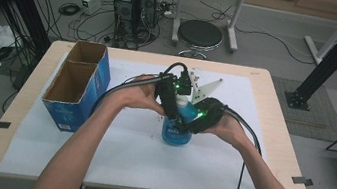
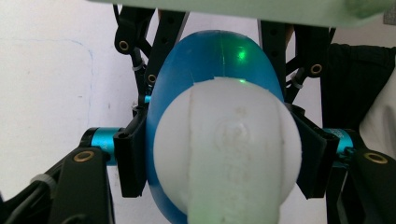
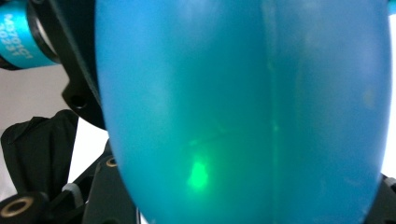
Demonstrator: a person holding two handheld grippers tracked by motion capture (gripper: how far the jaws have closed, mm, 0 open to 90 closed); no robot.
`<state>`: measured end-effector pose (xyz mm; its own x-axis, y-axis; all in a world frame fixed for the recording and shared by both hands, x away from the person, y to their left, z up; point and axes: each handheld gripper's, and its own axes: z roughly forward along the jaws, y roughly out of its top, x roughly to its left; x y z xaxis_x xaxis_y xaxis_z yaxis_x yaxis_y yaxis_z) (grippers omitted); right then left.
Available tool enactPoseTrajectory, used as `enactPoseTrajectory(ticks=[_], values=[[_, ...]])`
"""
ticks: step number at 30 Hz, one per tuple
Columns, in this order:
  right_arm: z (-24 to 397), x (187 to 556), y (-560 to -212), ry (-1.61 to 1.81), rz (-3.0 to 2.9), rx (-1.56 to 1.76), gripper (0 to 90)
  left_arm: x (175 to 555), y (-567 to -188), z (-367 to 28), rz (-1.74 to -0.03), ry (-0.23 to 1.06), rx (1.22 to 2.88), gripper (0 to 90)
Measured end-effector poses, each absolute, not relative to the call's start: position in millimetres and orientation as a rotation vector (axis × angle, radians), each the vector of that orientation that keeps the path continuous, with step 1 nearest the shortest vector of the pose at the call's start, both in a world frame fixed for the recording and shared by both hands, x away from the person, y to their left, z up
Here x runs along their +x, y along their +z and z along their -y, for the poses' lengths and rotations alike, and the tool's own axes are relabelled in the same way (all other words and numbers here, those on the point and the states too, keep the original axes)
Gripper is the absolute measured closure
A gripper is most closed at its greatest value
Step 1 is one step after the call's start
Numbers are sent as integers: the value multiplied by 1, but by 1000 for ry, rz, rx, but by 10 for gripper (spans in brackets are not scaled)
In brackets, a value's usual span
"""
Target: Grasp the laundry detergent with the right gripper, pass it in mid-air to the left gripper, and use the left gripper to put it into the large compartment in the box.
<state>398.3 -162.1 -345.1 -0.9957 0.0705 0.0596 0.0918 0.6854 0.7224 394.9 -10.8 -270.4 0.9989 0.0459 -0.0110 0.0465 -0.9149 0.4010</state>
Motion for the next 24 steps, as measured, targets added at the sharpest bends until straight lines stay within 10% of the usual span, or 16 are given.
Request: enactPoseTrajectory(ticks=[24], values=[[159,393,-345,-1252,2788,-175,435,393,-269,8,-49,17,2724,383]])
